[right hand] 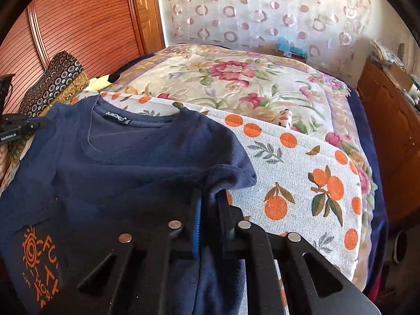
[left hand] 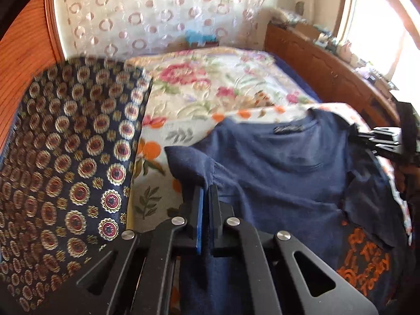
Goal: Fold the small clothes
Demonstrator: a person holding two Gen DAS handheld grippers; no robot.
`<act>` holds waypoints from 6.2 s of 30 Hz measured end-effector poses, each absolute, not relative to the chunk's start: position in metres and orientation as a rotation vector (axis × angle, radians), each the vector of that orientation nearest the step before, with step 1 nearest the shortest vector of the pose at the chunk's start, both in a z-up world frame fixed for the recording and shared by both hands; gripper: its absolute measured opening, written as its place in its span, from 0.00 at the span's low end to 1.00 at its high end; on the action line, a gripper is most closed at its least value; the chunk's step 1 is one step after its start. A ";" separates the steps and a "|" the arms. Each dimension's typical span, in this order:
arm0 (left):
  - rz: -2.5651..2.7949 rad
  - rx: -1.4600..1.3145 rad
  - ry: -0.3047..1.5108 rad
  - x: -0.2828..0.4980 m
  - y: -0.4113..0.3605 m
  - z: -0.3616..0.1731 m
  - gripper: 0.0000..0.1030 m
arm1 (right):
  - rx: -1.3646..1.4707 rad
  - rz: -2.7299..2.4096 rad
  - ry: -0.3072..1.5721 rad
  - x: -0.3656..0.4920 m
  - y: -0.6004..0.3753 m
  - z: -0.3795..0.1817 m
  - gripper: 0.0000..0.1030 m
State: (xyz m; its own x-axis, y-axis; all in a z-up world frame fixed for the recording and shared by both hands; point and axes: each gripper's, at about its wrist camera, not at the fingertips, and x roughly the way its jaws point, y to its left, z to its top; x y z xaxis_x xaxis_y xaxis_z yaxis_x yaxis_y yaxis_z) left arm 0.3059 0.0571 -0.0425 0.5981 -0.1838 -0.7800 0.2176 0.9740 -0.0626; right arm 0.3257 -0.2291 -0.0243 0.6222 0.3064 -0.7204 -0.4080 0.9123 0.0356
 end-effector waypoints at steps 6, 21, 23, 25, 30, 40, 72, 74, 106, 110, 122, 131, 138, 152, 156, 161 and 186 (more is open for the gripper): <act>-0.292 0.043 0.810 0.273 0.046 -0.007 0.04 | -0.110 0.420 0.700 0.299 -0.237 -0.001 0.08; -0.398 0.015 0.706 0.143 0.044 0.009 0.03 | -0.118 0.447 0.582 0.163 -0.247 0.011 0.07; -0.389 0.003 0.697 0.120 0.050 0.005 0.03 | -0.123 0.446 0.584 0.145 -0.249 0.006 0.07; -0.380 -0.029 0.695 0.098 0.059 -0.001 0.03 | -0.128 0.440 0.585 0.123 -0.251 0.003 0.07; -0.355 -0.078 0.717 0.054 0.069 -0.029 0.03 | -0.111 0.451 0.591 0.073 -0.257 -0.001 0.07; -0.298 -0.118 0.730 0.000 0.090 -0.049 0.03 | -0.085 0.468 0.608 -0.001 -0.268 -0.007 0.07; -0.323 -0.067 0.845 0.054 0.065 -0.086 0.07 | -0.079 0.435 0.635 -0.014 -0.275 -0.017 0.07; -0.334 -0.063 0.831 0.045 0.066 -0.082 0.06 | -0.076 0.436 0.634 -0.013 -0.275 -0.017 0.07; -0.246 -0.068 0.731 -0.019 0.099 -0.034 0.64 | -0.108 0.461 0.689 -0.068 -0.277 0.007 0.10; -0.257 -0.078 0.742 -0.014 0.097 -0.039 0.75 | -0.117 0.440 0.680 -0.073 -0.279 0.011 0.12; -0.238 -0.074 0.761 0.035 0.096 -0.049 0.75 | -0.096 0.369 0.655 -0.047 -0.283 0.005 0.41; -0.211 -0.053 0.772 0.067 0.096 -0.055 0.75 | -0.045 0.302 0.655 0.006 -0.279 -0.009 0.42; -0.189 -0.042 0.795 0.096 0.098 -0.061 0.75 | -0.042 0.272 0.710 0.043 -0.277 -0.027 0.52; -0.224 -0.102 0.867 0.117 0.100 -0.085 0.64 | -0.011 0.272 0.770 0.079 -0.277 -0.045 0.59; -0.231 -0.106 0.870 0.119 0.100 -0.085 0.54 | -0.013 0.307 0.765 0.072 -0.278 -0.047 0.34; -0.278 -0.103 0.884 0.119 0.094 -0.083 0.19 | 0.013 0.337 0.747 0.060 -0.279 -0.049 0.18; -0.315 -0.033 0.360 0.090 0.080 0.150 0.10 | -0.113 0.369 0.238 -0.051 -0.306 0.149 0.15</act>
State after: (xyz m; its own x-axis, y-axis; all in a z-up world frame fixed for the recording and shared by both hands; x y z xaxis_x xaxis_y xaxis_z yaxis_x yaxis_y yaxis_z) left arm 0.0897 0.0799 0.1496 0.8877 -0.3086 -0.3415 0.2969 0.9509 -0.0875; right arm -0.0511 -0.3062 0.1490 0.9053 0.3431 -0.2505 -0.3696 0.9268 -0.0663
